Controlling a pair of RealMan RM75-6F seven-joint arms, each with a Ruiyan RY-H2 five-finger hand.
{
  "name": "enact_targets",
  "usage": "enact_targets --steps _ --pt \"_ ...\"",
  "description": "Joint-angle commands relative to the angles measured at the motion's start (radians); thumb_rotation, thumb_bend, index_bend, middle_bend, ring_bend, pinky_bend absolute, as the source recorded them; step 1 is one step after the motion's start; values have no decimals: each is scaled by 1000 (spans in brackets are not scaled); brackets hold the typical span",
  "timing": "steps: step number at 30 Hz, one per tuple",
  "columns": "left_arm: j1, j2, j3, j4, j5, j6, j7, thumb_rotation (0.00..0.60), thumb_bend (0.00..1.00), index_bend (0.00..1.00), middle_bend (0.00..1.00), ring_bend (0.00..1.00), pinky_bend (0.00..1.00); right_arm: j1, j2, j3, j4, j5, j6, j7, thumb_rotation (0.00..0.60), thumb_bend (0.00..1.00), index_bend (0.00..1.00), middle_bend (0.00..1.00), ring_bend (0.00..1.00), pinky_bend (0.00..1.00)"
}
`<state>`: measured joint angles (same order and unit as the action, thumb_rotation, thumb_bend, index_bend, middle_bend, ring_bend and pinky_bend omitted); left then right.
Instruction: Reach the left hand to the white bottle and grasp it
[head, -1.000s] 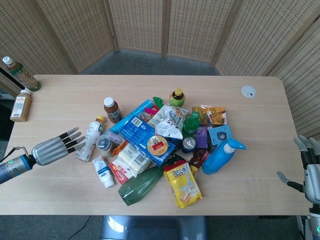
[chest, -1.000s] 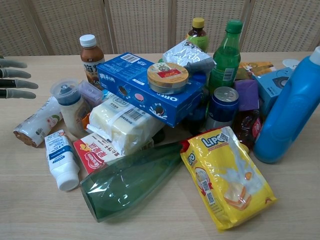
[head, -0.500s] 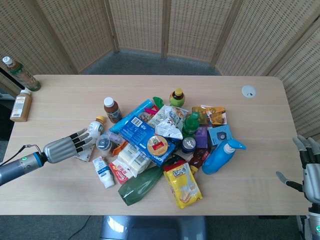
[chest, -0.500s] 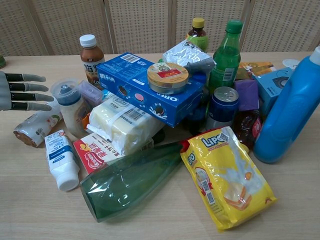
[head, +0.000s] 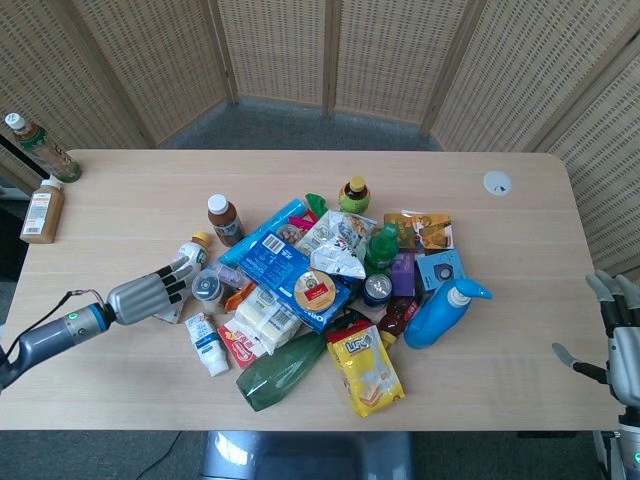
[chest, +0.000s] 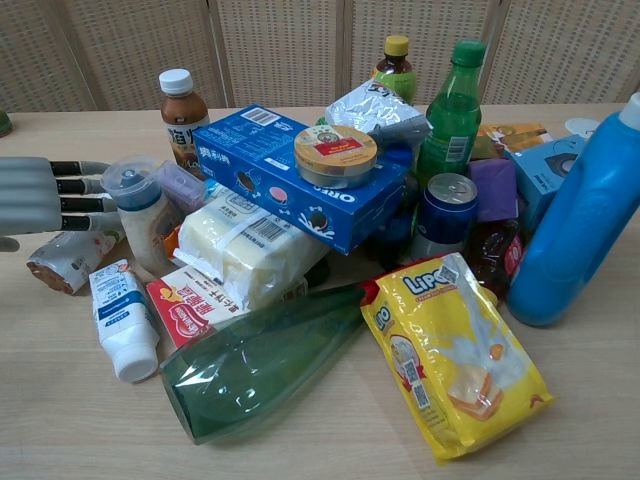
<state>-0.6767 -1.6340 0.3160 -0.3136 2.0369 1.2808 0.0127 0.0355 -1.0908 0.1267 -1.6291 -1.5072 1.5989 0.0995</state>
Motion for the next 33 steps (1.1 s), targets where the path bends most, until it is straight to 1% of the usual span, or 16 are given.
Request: enact_targets --steps 1,9,14,17,24,27,28,29,30,31,32,33 --pt "-11 -15 7 -3 -5 -17 3 600 14 0 0 0 0 1 0 -1 -1 -1 -2 0 600 0 0 0 0 0" --pt "-25 -43 21 -17 -18 -68 21 600 13 0 0 0 0 2 2 0 1 1 -4 8 600 0 0 0 0 0" --pt "-23 -54 34 -23 -17 -50 17 600 13 1 0 0 0 1 4 1 2 3 -3 14 600 0 0 0 0 0" --pt "-20 -60 40 -11 -14 -20 14 600 14 31 0 0 0 1 5 1 2 2 -3 17 600 0 0 0 0 0" --pt "-10 -62 54 15 -17 -3 4 600 13 82 0 0 0 2 5 -1 1 -4 -4 17 600 0 0 0 0 0" --pt "-5 -67 62 22 -15 1 6 600 14 134 0 0 24 3 4 -3 0 -7 -4 16 600 0 0 0 0 0" --pt "-3 -70 63 23 -15 6 7 600 14 164 0 1 67 2 4 -3 -1 -7 -3 14 600 0 0 0 0 0" --pt "-2 -73 64 25 -15 15 5 600 15 229 12 43 172 2 4 -3 -1 -7 -2 12 600 0 0 0 0 0" --pt "-1 -76 66 27 -14 22 5 600 14 277 45 91 246 2 4 -3 -2 -7 -2 11 600 0 0 0 0 0" --pt "0 -80 68 31 -12 32 5 600 16 366 134 195 363 2 3 -2 -2 -7 -1 10 600 0 0 0 0 0" --pt "0 -82 70 34 -10 40 6 600 21 494 297 350 491 2 3 -2 -2 -7 0 8 600 0 0 0 0 0" --pt "0 -85 71 38 -9 47 8 600 27 570 391 430 554 2 3 -2 -2 -6 1 7 600 0 0 0 0 0"
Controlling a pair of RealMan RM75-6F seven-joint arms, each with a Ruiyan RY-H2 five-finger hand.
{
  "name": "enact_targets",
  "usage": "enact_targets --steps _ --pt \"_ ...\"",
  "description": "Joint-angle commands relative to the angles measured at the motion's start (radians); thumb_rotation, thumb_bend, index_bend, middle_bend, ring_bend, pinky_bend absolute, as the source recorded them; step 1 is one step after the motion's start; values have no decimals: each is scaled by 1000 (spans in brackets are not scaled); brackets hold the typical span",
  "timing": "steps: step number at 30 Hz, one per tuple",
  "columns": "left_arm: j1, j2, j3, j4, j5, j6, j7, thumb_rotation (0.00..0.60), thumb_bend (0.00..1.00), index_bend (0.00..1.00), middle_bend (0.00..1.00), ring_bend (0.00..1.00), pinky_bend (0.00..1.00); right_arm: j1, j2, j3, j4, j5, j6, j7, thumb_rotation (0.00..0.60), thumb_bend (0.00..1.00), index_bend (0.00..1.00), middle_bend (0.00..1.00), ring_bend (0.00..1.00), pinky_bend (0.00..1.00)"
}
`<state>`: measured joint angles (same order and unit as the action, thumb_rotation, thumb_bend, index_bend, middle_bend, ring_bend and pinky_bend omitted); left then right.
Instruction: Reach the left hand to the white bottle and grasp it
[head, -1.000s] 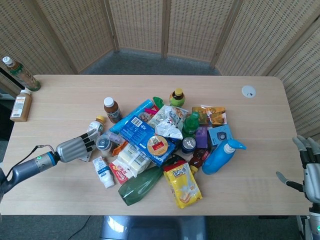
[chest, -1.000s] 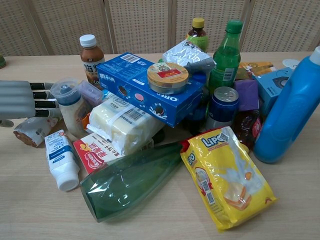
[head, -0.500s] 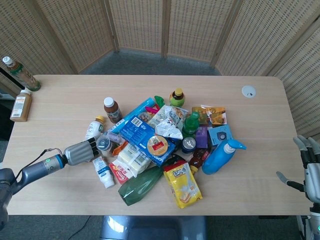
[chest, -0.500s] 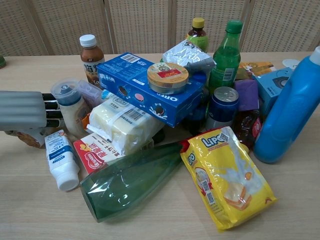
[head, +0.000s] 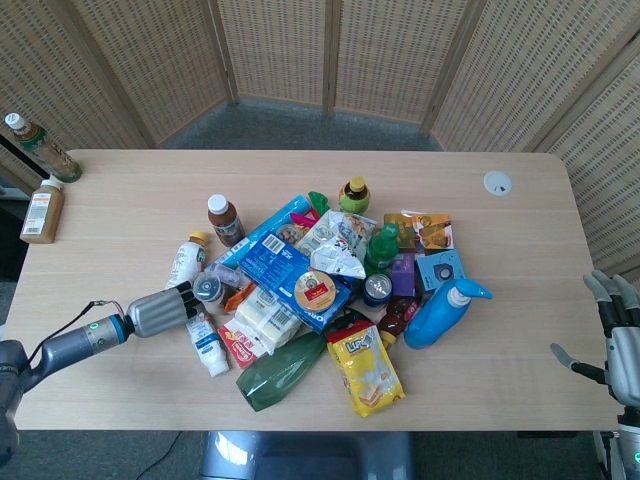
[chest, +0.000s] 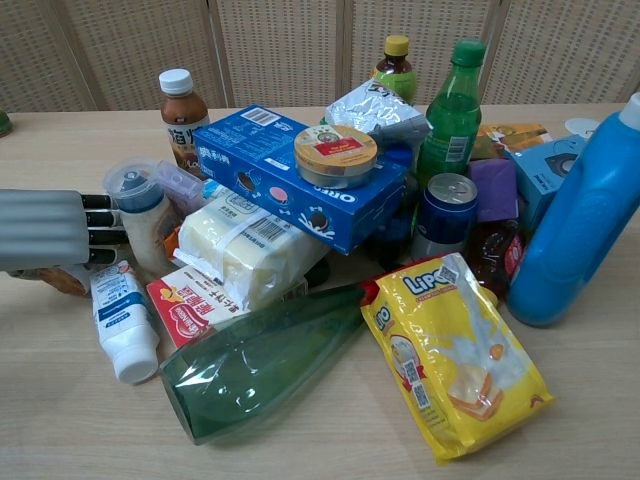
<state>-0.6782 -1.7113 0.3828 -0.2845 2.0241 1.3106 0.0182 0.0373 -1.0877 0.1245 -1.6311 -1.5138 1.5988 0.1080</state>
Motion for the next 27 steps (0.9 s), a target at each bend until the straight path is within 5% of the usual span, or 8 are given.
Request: enact_targets --steps 1,6,15,27 --pt "2 -9 5 13 4 24 4 600 38 695 531 551 647 0 -1 1 0 0 2 -4 600 0 0 0 0 0" --pt "8 -6 6 24 0 56 13 600 63 844 761 766 786 -1 0 1 -1 0 3 0 600 0 0 0 0 0" --pt "2 96 -40 -42 -34 265 3 600 64 848 773 780 786 -2 4 -2 -8 -6 5 6 600 0 0 0 0 0" --pt "-45 475 -142 -416 -88 466 93 600 63 847 772 780 785 -7 10 -10 -26 -27 17 3 600 0 0 0 0 0"
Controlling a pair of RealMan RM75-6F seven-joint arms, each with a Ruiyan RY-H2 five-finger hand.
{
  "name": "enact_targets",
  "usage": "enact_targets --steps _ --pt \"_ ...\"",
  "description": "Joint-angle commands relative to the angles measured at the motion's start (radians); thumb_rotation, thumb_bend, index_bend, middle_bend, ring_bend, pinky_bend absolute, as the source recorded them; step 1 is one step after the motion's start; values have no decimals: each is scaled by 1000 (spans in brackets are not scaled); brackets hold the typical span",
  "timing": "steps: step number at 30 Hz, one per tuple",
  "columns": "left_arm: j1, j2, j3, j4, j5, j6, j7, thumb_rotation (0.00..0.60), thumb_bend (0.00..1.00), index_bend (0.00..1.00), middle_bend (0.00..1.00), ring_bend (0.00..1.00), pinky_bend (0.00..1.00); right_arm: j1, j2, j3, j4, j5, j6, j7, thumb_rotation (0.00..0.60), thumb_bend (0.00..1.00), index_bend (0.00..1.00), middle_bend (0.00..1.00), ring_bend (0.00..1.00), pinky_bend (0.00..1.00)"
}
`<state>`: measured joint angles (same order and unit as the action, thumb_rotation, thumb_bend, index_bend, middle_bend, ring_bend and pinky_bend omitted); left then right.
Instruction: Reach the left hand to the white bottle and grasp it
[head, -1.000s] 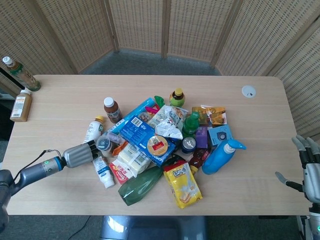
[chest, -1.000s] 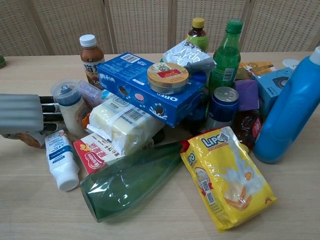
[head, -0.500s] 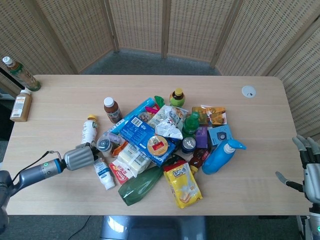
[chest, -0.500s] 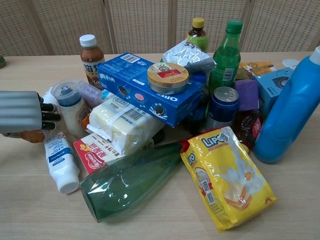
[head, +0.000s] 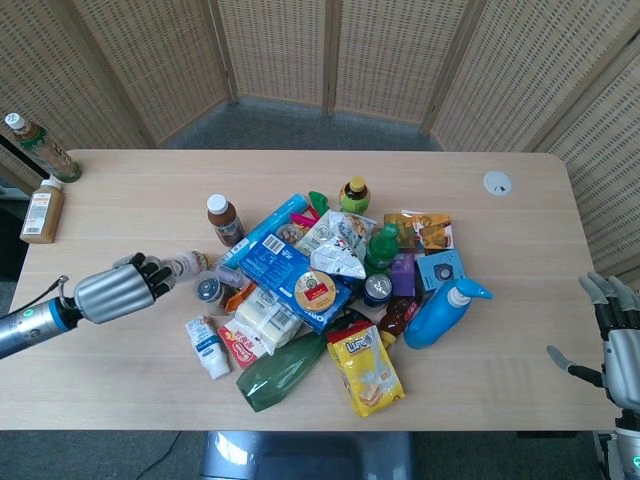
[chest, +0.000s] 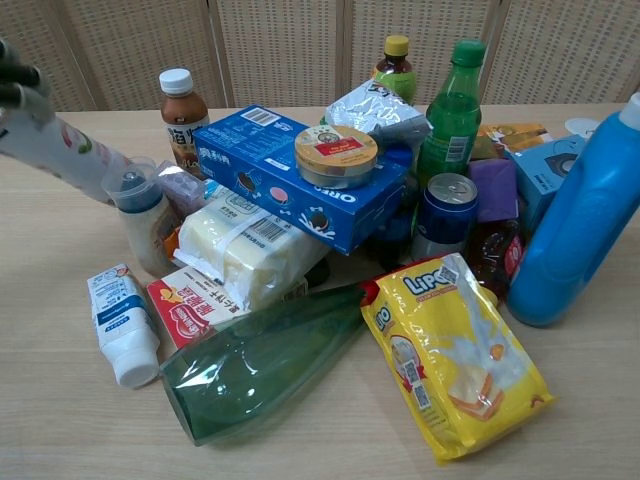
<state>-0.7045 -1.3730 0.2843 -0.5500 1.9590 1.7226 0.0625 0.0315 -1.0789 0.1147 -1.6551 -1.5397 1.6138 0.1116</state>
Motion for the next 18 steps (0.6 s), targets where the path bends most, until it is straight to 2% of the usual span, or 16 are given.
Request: enact_targets --steps 1,10,18 --pt "-22 178 -53 -197 -24 62 65 600 64 846 772 780 785 -2 2 -1 -3 -2 3 0 600 0 0 0 0 0" --pt "-36 424 -124 -475 -25 83 142 600 64 842 771 780 786 -6 6 -3 -8 -6 10 5 600 0 0 0 0 0" --pt "-21 499 -167 -563 -3 63 168 600 63 842 770 779 785 -6 6 -4 -7 -7 9 1 600 0 0 0 0 0"
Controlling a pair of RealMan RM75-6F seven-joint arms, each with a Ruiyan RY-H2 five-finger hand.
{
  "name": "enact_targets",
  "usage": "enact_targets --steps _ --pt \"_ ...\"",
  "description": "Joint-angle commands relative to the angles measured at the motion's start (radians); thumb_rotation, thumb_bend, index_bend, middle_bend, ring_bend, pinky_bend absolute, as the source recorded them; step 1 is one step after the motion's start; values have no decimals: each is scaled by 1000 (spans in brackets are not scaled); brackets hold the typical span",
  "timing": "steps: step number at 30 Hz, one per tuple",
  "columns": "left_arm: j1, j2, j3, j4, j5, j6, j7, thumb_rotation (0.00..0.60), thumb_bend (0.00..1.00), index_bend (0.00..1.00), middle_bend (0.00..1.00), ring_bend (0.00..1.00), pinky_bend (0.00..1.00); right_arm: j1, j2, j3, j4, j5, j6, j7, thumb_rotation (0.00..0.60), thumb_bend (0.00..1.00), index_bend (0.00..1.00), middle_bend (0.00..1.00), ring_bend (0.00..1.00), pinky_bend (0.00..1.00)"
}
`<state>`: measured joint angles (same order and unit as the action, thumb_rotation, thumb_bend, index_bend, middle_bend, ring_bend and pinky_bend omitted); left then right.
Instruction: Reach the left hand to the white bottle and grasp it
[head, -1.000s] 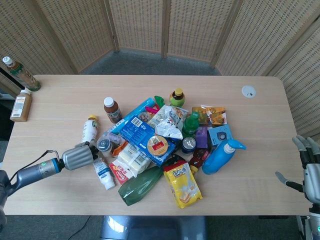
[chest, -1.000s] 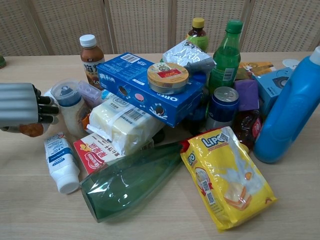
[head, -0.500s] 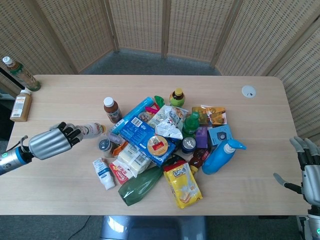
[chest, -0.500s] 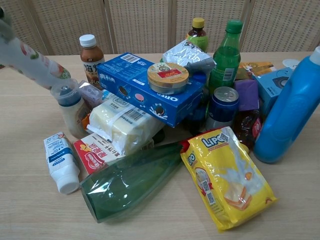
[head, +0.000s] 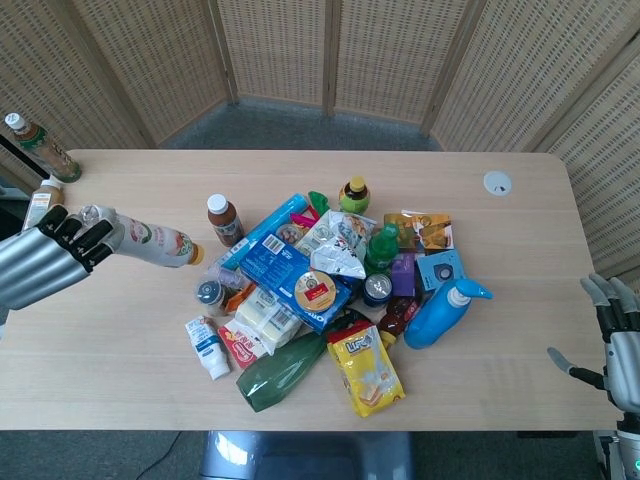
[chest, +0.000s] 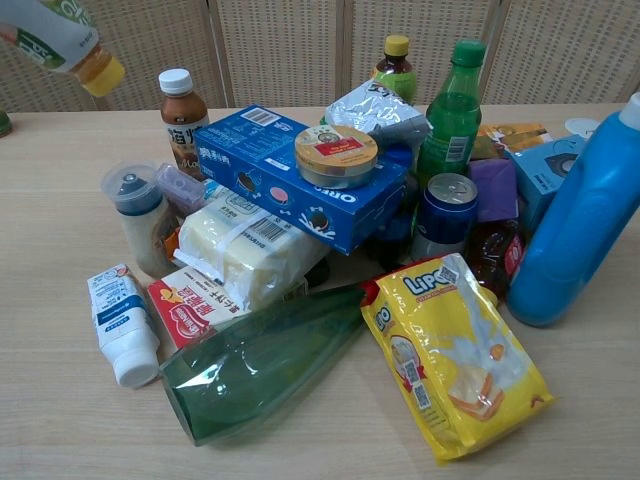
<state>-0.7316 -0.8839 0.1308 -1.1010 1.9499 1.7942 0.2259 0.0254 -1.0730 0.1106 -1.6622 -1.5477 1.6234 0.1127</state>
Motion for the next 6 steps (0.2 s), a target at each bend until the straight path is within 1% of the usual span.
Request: enact_targets --steps 1,6 --pt "8 11 -18 -13 7 -12 5 600 64 842 770 780 785 0 0 0 0 2 -1 0 600 0 0 0 0 0" --pt "16 7 -40 -12 20 -27 4 600 65 842 766 779 784 1 -1 1 1 3 -3 -2 600 0 0 0 0 0"
